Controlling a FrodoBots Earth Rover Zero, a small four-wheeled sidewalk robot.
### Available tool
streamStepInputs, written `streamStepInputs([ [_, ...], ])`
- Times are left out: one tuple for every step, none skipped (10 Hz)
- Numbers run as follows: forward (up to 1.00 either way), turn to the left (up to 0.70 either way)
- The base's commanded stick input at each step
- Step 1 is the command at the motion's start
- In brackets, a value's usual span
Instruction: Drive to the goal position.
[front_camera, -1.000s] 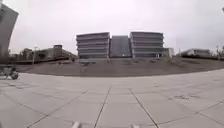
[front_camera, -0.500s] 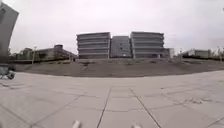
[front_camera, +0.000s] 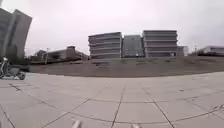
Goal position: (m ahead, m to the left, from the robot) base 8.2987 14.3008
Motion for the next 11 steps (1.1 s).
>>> streamStepInputs([
  [0.70,0.00],
  [0.70,0.00],
  [0.70,0.00],
  [0.70,0.00],
  [0.70,0.00],
  [0.70,0.00],
  [0.70,0.00],
  [0.70,0.00],
  [0.70,0.00],
  [0.70,0.07],
  [0.70,0.18],
])
